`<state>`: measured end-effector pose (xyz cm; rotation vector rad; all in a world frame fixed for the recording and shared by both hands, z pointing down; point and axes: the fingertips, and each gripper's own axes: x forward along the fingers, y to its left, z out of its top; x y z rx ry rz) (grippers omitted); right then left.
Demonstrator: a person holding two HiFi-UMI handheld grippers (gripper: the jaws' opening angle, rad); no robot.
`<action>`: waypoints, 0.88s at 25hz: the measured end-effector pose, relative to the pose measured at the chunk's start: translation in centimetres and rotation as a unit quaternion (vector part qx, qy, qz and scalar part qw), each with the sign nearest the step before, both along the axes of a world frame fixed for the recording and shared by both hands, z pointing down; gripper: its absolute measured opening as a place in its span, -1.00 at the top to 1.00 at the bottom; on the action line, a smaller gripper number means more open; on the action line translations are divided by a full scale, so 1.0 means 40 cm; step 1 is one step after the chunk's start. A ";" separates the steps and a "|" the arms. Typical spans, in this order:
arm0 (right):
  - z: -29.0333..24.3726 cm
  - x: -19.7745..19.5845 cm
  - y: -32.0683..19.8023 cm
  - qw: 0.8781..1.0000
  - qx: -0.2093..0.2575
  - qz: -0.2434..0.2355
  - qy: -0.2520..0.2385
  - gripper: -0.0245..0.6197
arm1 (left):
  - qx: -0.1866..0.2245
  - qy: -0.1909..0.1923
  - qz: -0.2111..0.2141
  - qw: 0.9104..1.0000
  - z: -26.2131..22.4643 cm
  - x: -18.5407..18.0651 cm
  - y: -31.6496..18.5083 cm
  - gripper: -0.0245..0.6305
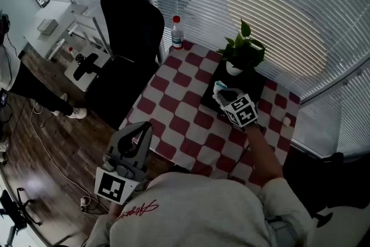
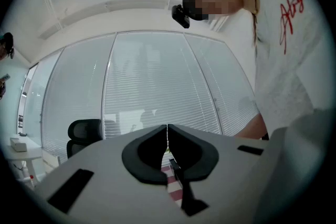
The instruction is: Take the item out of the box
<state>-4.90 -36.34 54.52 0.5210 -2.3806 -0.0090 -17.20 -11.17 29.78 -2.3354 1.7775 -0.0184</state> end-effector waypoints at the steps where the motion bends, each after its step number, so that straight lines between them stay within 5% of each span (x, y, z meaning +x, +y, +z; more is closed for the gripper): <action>1: -0.005 0.003 0.002 1.000 0.003 0.003 -0.004 0.86 | 0.000 0.000 0.001 1.000 0.000 0.000 -0.001 0.87; 22: -0.137 0.032 0.051 0.994 0.047 0.028 -0.098 0.86 | 0.001 -0.002 0.026 1.000 -0.002 0.016 -0.033 0.87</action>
